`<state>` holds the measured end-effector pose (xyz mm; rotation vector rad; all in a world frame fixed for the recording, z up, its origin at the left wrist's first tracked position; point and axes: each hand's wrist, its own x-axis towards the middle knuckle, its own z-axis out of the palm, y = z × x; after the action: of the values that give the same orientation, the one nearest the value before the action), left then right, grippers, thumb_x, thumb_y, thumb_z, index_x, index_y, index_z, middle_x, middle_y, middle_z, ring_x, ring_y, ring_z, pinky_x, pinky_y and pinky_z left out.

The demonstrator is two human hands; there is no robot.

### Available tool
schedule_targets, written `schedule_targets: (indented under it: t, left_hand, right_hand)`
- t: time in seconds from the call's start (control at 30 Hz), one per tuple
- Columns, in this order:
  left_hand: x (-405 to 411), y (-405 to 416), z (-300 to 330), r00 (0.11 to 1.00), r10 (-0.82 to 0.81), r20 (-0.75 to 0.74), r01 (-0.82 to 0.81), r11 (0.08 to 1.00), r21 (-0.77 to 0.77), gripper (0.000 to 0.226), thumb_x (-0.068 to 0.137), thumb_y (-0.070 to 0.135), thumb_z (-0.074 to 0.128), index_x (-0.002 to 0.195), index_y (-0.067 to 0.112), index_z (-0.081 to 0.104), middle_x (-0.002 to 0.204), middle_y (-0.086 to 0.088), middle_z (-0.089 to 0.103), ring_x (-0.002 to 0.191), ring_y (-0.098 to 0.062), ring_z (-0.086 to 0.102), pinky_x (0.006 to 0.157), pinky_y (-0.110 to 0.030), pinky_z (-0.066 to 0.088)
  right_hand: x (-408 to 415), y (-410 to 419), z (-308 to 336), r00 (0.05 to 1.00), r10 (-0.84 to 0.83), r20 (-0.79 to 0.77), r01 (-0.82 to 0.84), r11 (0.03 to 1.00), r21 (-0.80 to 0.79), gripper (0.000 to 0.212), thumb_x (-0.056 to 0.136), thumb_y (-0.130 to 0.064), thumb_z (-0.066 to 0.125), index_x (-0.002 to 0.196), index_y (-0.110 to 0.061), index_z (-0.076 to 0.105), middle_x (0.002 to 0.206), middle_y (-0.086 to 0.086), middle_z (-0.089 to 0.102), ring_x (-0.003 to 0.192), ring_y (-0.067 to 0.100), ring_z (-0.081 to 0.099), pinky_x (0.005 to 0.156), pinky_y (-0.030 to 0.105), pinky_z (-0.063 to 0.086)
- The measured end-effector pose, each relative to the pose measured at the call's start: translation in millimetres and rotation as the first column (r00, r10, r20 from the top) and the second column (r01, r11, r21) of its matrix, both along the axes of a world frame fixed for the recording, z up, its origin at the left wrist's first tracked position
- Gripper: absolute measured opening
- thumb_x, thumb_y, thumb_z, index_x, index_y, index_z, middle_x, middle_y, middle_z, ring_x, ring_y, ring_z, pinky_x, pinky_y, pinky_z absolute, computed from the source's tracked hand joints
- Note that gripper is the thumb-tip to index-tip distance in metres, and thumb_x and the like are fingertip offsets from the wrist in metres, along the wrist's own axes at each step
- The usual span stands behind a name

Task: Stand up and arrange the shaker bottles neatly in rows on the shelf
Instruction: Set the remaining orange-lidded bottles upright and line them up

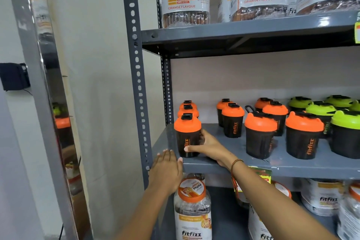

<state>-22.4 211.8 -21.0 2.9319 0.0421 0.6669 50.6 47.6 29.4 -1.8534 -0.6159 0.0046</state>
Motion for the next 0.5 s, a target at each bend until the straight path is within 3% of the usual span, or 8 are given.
schedule_targets:
  t: [0.07, 0.13, 0.2, 0.23, 0.3, 0.4, 0.5]
  left_hand:
    - [1, 1, -1, 1.000, -0.007, 0.006, 0.007, 1.000, -0.009, 0.059, 0.099, 0.043, 0.015, 0.144, 0.008, 0.031, 0.152, -0.014, 0.034, 0.142, -0.025, 0.027, 0.119, -0.041, 0.016]
    - [0, 3, -4, 0.997, -0.019, 0.074, 0.026, 0.995, -0.093, 0.055, 0.098, 0.045, 0.023, 0.134, 0.011, 0.046, 0.138, -0.014, 0.052, 0.131, -0.026, 0.044, 0.114, -0.041, 0.029]
    - [-9, 1, -8, 0.965, 0.009, 0.263, 0.067, 0.958, -0.279, 0.042, 0.094, 0.045, 0.038, 0.118, 0.018, 0.059, 0.113, -0.008, 0.067, 0.105, -0.022, 0.063, 0.091, -0.035, 0.050]
    - [-17, -3, -11, 0.927, 0.037, 0.373, 0.116, 0.918, -0.379, 0.034, 0.092, 0.040, 0.048, 0.114, 0.019, 0.063, 0.107, -0.006, 0.070, 0.094, -0.019, 0.066, 0.078, -0.029, 0.052]
    - [-31, -19, -14, 0.834, 0.082, 0.545, 0.240, 0.836, -0.493, 0.021, 0.087, 0.026, 0.064, 0.105, 0.017, 0.067, 0.098, -0.003, 0.071, 0.085, -0.014, 0.065, 0.069, -0.018, 0.045]
    - [-36, -61, -14, 0.769, -0.031, 0.639, 0.408, 0.793, -0.452, 0.020, 0.083, 0.029, 0.068, 0.101, 0.024, 0.061, 0.092, 0.005, 0.063, 0.085, -0.011, 0.059, 0.070, -0.019, 0.043]
    - [-29, -114, -6, 0.777, -0.214, 0.593, 0.531, 0.728, -0.433, 0.039, 0.079, 0.036, 0.070, 0.114, 0.028, 0.055, 0.103, 0.010, 0.058, 0.097, -0.007, 0.058, 0.080, -0.027, 0.049]
  right_hand:
    - [-2, -1, 1, 1.000, 0.005, -0.002, -0.005, 1.000, -0.002, 0.069, 0.071, -0.025, 0.086, 0.126, -0.029, 0.044, 0.122, -0.009, 0.056, 0.106, 0.002, 0.055, 0.079, 0.012, 0.042]
    - [-7, -5, 1, 1.000, 0.011, -0.010, -0.011, 1.000, 0.019, 0.079, 0.071, -0.026, 0.086, 0.136, -0.025, 0.040, 0.125, -0.009, 0.051, 0.115, 0.008, 0.052, 0.086, 0.017, 0.042]
    - [-14, -13, 0, 0.999, -0.029, 0.021, 0.029, 0.999, 0.034, 0.086, 0.074, -0.030, 0.084, 0.144, -0.026, 0.034, 0.129, -0.011, 0.046, 0.118, 0.008, 0.047, 0.094, 0.025, 0.040]
    - [-19, -20, -1, 0.994, -0.081, 0.070, 0.079, 0.996, 0.026, 0.086, 0.075, -0.033, 0.082, 0.145, -0.027, 0.033, 0.132, -0.010, 0.044, 0.118, 0.007, 0.046, 0.096, 0.027, 0.041]
    - [-31, -36, -6, 0.951, -0.211, 0.227, 0.213, 0.977, 0.015, 0.079, 0.077, -0.038, 0.079, 0.143, -0.029, 0.038, 0.137, -0.008, 0.044, 0.116, 0.002, 0.049, 0.097, 0.032, 0.049]
    - [-53, -66, -9, 0.790, -0.378, 0.482, 0.362, 0.923, 0.131, 0.055, 0.083, -0.033, 0.073, 0.134, -0.027, 0.051, 0.127, -0.009, 0.052, 0.112, -0.001, 0.052, 0.090, 0.035, 0.054]
    - [-71, -104, 0, 0.515, -0.603, 0.609, 0.506, 0.788, 0.352, 0.046, 0.086, -0.023, 0.071, 0.129, -0.022, 0.055, 0.123, -0.005, 0.055, 0.116, 0.010, 0.052, 0.096, 0.038, 0.048]
